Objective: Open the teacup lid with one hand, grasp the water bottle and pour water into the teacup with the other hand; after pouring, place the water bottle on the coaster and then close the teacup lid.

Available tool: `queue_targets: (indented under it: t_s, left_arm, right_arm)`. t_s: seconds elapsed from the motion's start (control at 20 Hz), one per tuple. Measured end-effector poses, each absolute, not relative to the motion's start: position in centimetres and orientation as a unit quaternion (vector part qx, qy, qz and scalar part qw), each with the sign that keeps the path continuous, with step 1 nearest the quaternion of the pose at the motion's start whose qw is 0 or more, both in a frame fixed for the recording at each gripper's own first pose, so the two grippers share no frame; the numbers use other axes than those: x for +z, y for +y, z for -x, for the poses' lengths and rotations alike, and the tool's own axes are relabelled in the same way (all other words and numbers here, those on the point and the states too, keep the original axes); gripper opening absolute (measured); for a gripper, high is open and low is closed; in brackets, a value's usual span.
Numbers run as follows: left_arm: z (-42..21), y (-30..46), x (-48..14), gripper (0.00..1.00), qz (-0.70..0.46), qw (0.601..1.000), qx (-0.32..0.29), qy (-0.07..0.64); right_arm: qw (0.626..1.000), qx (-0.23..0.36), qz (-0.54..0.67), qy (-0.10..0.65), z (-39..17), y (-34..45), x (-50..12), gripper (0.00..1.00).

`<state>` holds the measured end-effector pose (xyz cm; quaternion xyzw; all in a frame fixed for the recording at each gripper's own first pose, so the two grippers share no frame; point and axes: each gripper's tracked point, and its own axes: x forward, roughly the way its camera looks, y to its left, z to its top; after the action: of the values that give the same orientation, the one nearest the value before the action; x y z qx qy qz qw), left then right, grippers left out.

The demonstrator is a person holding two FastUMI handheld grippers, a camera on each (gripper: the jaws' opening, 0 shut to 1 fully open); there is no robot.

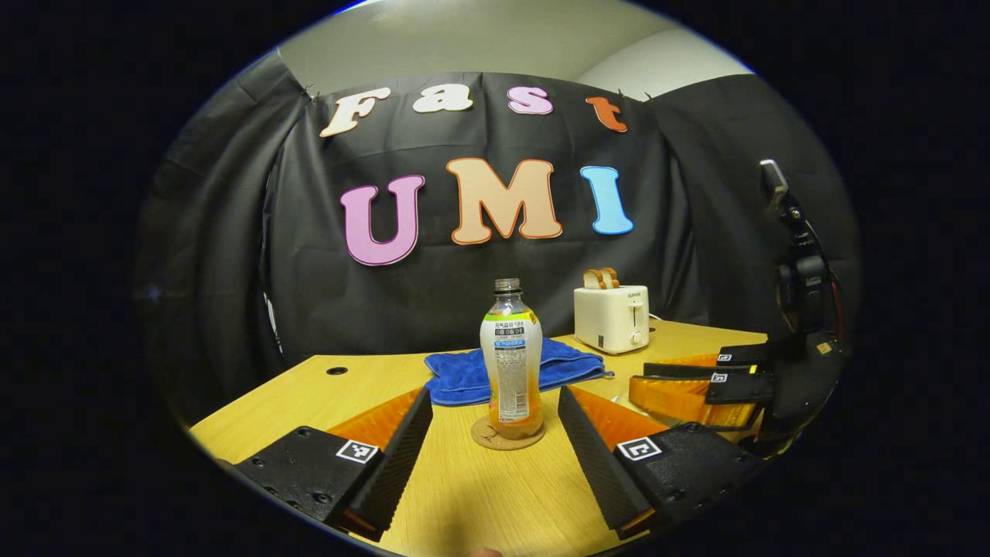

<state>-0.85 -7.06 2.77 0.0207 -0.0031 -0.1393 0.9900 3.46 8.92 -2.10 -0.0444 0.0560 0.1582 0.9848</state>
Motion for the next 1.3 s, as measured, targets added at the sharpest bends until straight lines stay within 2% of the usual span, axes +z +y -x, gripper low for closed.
queue_targets:
  t_s: [0.2, 0.4, 0.45, 0.85, 0.9, 0.95, 1.0, 1.05, 1.15, 1.25, 1.3]
  left_arm:
    - [1.1, -7.5, 2.6, 0.95, -0.012, 0.989, -0.145, -0.003]
    - [1.5, -8.0, 1.9, 0.95, -0.005, 0.989, -0.15, 0.005]
    - [1.5, -8.0, 1.9, 0.95, -0.004, 0.989, -0.15, 0.004]
    - [2.5, -7.6, 2.7, 0.95, -0.014, 0.991, -0.133, -0.013]
    - [2.7, -7.6, 2.8, 0.96, -0.016, 0.992, -0.128, -0.015]
    - [2.9, -7.5, 2.7, 0.98, -0.016, 0.992, -0.123, -0.017]
    - [3.1, -7.5, 2.6, 0.95, -0.015, 0.993, -0.119, -0.018]
    - [3.3, -7.6, 2.3, 0.95, -0.014, 0.993, -0.116, -0.018]
    - [3.7, -7.5, 1.6, 0.96, -0.013, 0.994, -0.109, -0.014]
    - [4.0, -7.1, 1.3, 0.98, -0.012, 0.995, -0.099, -0.013]
    - [4.1, -6.9, 1.2, 0.95, -0.009, 0.995, -0.095, -0.013]
  right_arm:
    - [0.985, 0.157, 0.039, 0.063, -3.6, 8.8, -2.4, 0.29]
    - [0.985, 0.156, 0.033, 0.062, -3.6, 8.6, -2.3, 0.37]
    - [0.986, 0.153, 0.037, 0.057, -3.5, 8.5, -2.0, 0.42]
    - [0.989, 0.137, 0.055, 0.01, -0.7, 7.3, 0.5, 1.0]
    - [0.99, 0.131, 0.056, 0.007, -0.2, 6.7, 0.7, 1.0]
    - [0.991, 0.122, 0.055, 0.002, 0.3, 6.0, 1.0, 0.96]
    - [0.992, 0.113, 0.053, -0.001, 0.8, 5.4, 1.2, 0.92]
    - [0.993, 0.104, 0.049, -0.004, 1.3, 4.8, 1.4, 0.92]
    - [0.996, 0.084, 0.032, -0.008, 2.2, 3.4, 1.5, 1.0]
    - [0.998, 0.066, 0.015, -0.009, 2.9, 2.3, 1.5, 1.0]
    - [0.998, 0.059, 0.01, -0.009, 3.1, 1.9, 1.5, 1.0]
